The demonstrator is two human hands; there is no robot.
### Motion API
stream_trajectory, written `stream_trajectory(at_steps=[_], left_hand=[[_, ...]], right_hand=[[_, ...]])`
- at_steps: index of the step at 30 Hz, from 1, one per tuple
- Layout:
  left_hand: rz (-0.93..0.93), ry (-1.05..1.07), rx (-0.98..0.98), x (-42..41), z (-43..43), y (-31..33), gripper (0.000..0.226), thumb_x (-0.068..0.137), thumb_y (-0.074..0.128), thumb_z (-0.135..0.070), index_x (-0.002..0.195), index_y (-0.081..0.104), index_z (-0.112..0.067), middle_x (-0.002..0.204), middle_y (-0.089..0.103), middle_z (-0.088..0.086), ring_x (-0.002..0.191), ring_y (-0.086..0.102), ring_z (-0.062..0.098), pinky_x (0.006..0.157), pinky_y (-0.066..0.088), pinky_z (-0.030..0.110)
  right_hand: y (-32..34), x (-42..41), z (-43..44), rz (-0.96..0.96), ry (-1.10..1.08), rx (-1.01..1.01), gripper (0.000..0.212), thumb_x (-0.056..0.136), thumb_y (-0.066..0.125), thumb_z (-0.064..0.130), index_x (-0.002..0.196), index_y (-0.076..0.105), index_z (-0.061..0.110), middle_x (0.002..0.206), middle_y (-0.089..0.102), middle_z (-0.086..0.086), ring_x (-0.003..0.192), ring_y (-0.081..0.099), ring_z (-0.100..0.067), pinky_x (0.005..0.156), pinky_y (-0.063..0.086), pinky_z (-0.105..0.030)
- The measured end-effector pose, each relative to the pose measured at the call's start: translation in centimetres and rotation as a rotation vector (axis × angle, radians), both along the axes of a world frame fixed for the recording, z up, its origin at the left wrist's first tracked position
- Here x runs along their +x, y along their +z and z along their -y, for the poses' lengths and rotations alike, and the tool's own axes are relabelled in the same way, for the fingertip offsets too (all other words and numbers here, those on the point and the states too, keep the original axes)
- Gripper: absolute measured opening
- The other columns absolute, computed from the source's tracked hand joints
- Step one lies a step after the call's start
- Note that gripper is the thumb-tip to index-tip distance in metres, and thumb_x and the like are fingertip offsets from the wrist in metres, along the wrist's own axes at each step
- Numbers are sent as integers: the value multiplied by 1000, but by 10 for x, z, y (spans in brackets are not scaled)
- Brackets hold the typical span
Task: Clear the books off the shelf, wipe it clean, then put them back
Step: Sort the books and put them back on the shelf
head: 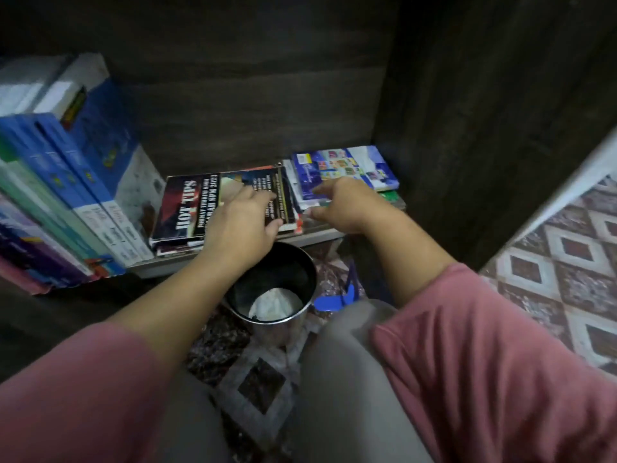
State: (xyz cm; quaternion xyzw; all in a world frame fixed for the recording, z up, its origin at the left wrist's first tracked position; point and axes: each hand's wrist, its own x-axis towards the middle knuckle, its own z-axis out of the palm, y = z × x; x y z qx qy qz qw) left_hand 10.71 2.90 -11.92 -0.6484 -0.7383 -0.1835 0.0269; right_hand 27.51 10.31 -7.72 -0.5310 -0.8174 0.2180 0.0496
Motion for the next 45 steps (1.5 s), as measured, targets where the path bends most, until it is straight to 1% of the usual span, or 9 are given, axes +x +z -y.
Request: stream_trajectory(at_steps=[4,11,18,23,26,29,32,41,45], left_hand=[[46,-182,41,70,-8,14,33,86,64,-31,117,62,-19,110,56,8,107,55,31,89,48,42],[184,-506,-311,234,-15,-16,9,87,65,-33,92,68,-26,78,61,-11,77,60,12,69,48,28],[-39,-605,-683,346,-20,-98,29,91,57,-35,117,59,-23,114,60,0,102,58,23,77,49,32],[-199,-590,-835,350,-16,-148,38,90,61,-35,124,52,-22,122,56,2,105,57,25,72,43,33],[-190,-612,-848,336,-21,-158,36,92,58,-34,125,51,-22,122,56,2,98,56,23,74,47,35],[-146,-565,-887,320,-22,-166,33,92,59,-36,121,54,-23,116,59,1,94,54,19,78,51,36],[-131,-551,-955,306,-23,-174,42,92,59,-38,131,50,-24,120,59,1,102,58,20,87,52,40],[-86,-525,-1027,313,-32,-178,35,93,59,-37,124,56,-21,115,60,0,101,58,19,91,51,39],[-130,-543,-1038,315,-32,-175,31,93,58,-38,119,57,-22,112,61,-1,99,58,19,91,51,41]], right_hand=[[-3,102,36,-39,-102,-33,49,87,65,45,133,57,29,131,62,-1,121,56,-20,98,41,-27],[-77,272,81,40,-374,-245,41,97,54,36,137,54,24,136,56,-6,120,55,-26,97,42,-32],[-197,352,109,178,-503,-482,53,97,56,36,144,42,19,143,49,-9,121,53,-28,94,43,-36],[-276,354,118,252,-509,-531,53,92,61,31,141,46,23,139,51,-7,120,53,-29,89,47,-40],[-317,345,120,368,-436,-390,60,85,66,31,140,43,25,142,45,-6,126,45,-29,100,40,-42],[-352,340,125,420,-448,-352,103,73,76,45,151,11,28,157,9,-12,143,13,-40,113,18,-54],[-375,337,125,482,-497,-366,113,82,72,36,151,-17,31,158,-19,-14,144,-6,-48,116,10,-60],[-380,338,119,507,-475,-397,103,90,64,17,151,-18,29,158,-19,-18,144,-2,-48,115,20,-57],[-359,359,99,466,-352,-445,79,93,56,22,154,8,32,159,14,-17,134,37,-42,100,43,-47]])
